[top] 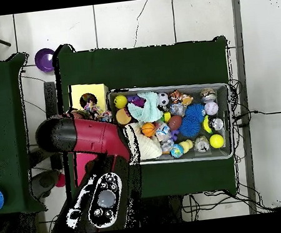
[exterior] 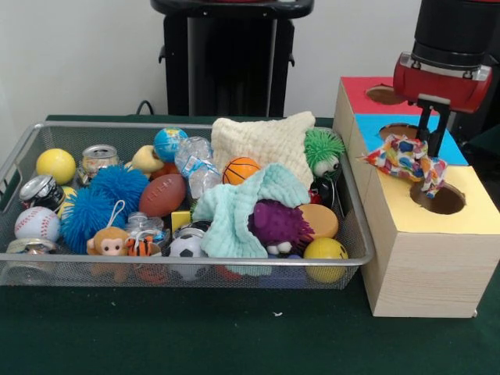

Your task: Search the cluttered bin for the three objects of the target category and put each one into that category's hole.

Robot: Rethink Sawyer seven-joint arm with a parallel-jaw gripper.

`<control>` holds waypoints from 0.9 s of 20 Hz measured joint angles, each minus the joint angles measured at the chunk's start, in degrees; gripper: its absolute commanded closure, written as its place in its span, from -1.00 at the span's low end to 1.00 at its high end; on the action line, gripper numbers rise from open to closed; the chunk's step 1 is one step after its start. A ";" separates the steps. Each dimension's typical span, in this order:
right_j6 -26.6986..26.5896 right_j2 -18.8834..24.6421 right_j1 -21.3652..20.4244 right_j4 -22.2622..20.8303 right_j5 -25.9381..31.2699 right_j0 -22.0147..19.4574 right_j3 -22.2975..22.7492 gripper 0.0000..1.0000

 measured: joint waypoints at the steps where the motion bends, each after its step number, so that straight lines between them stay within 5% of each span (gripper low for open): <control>1: 0.19 -0.15 0.11 -0.01 0.00 0.09 -0.18 1.00; 18: 1.64 -1.80 1.17 -0.03 4.10 0.47 -7.97 1.00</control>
